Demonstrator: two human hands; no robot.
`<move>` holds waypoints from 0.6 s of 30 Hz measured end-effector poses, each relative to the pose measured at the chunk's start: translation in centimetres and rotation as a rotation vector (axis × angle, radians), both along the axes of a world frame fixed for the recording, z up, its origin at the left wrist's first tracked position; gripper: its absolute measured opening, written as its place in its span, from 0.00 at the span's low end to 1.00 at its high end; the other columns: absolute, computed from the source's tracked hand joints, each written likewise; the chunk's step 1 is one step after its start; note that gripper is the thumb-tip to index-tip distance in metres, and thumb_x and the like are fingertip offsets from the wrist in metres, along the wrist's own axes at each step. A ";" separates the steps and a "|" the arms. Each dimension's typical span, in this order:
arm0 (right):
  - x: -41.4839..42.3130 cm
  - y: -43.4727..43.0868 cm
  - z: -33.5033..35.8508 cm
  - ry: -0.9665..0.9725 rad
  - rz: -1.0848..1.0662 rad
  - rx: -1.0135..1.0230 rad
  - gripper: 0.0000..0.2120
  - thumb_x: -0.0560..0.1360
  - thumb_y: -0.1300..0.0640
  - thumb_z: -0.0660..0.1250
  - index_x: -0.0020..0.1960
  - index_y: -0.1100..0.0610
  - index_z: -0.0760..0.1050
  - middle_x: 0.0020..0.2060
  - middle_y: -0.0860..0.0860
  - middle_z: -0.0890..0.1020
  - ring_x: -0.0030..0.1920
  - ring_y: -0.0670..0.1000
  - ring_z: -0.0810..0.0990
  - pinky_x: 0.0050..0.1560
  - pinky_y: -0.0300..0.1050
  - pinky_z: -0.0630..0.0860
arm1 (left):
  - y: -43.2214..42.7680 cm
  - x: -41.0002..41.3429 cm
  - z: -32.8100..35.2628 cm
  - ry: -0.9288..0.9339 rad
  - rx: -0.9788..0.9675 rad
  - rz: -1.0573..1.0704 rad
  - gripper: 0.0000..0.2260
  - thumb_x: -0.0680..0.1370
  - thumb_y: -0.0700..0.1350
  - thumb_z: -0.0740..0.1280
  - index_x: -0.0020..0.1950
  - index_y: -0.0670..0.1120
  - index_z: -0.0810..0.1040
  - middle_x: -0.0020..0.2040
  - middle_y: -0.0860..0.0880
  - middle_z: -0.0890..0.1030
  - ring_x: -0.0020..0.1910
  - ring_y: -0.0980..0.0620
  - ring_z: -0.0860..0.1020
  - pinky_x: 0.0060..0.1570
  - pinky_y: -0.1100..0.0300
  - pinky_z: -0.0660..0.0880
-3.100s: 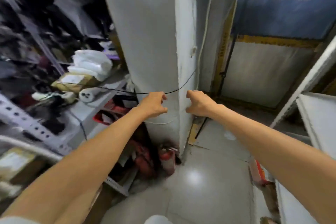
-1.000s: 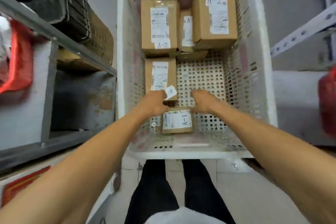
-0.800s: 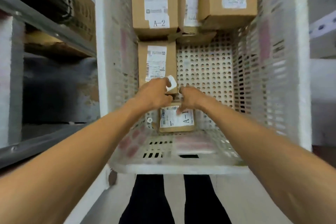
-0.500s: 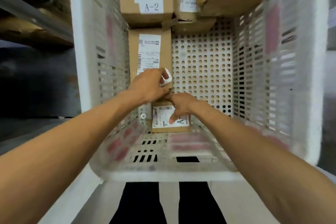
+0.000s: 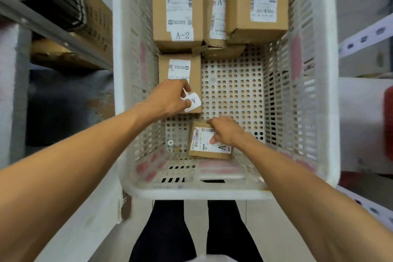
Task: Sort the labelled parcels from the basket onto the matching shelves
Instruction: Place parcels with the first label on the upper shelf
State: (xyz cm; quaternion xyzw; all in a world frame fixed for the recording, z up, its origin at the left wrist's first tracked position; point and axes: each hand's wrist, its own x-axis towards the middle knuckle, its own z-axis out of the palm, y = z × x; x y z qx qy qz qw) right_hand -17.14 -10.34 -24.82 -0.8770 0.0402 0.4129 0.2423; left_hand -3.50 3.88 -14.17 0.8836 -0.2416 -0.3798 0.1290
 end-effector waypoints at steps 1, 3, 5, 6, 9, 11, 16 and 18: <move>-0.4 -0.8 0.7 -0.012 -0.046 -0.004 0.25 0.68 0.53 0.76 0.62 0.55 0.74 0.55 0.54 0.80 0.57 0.55 0.76 0.58 0.49 0.71 | -0.1 0.1 0.7 -0.011 0.009 -0.013 0.16 0.75 0.47 0.69 0.62 0.47 0.75 0.54 0.48 0.79 0.52 0.48 0.77 0.52 0.53 0.76; -0.8 -2.4 2.5 -0.019 -0.130 0.002 0.24 0.66 0.52 0.77 0.60 0.53 0.75 0.53 0.51 0.81 0.55 0.53 0.78 0.58 0.49 0.73 | -0.3 0.6 2.4 -0.042 0.023 -0.040 0.17 0.75 0.47 0.69 0.63 0.47 0.74 0.55 0.48 0.80 0.53 0.48 0.77 0.51 0.54 0.75; -0.9 -4.1 4.8 -0.010 -0.170 0.009 0.21 0.65 0.52 0.78 0.56 0.52 0.77 0.49 0.49 0.82 0.52 0.52 0.79 0.54 0.48 0.74 | -0.8 1.1 4.4 -0.067 0.024 -0.056 0.18 0.75 0.47 0.69 0.63 0.46 0.74 0.56 0.47 0.80 0.54 0.47 0.78 0.53 0.53 0.76; -0.8 -4.9 6.2 -0.004 -0.174 0.007 0.20 0.65 0.52 0.78 0.54 0.53 0.77 0.48 0.49 0.82 0.51 0.51 0.79 0.52 0.46 0.73 | -1.0 1.3 5.6 -0.083 0.025 -0.063 0.18 0.75 0.47 0.69 0.63 0.46 0.74 0.57 0.47 0.80 0.55 0.47 0.78 0.53 0.53 0.75; 0.3 -7.3 10.9 -0.062 -0.218 -0.002 0.20 0.64 0.52 0.78 0.53 0.54 0.77 0.48 0.50 0.81 0.50 0.52 0.78 0.47 0.44 0.71 | -1.9 1.8 9.5 -0.146 0.031 -0.093 0.18 0.75 0.48 0.69 0.63 0.46 0.74 0.58 0.48 0.79 0.55 0.48 0.78 0.54 0.53 0.75; 1.3 -8.8 14.4 -0.133 -0.307 0.015 0.17 0.64 0.54 0.78 0.50 0.54 0.78 0.44 0.48 0.81 0.48 0.50 0.80 0.40 0.41 0.70 | -2.4 2.0 12.3 -0.201 0.043 -0.125 0.17 0.75 0.49 0.68 0.62 0.46 0.74 0.58 0.49 0.79 0.55 0.47 0.77 0.53 0.52 0.76; 4.0 -10.8 23.9 -0.472 -0.608 0.148 0.18 0.67 0.56 0.76 0.55 0.54 0.77 0.49 0.47 0.82 0.49 0.49 0.81 0.40 0.32 0.72 | -3.2 2.5 20.0 -0.288 0.013 -0.103 0.20 0.75 0.50 0.68 0.65 0.47 0.73 0.60 0.47 0.79 0.57 0.45 0.77 0.54 0.50 0.76; 4.9 -10.6 27.9 -0.605 -0.734 0.221 0.21 0.69 0.58 0.75 0.60 0.53 0.74 0.48 0.45 0.80 0.47 0.46 0.79 0.37 0.28 0.70 | -3.4 2.9 23.1 -0.340 -0.001 -0.114 0.20 0.75 0.49 0.67 0.66 0.47 0.71 0.62 0.47 0.78 0.58 0.45 0.77 0.55 0.51 0.75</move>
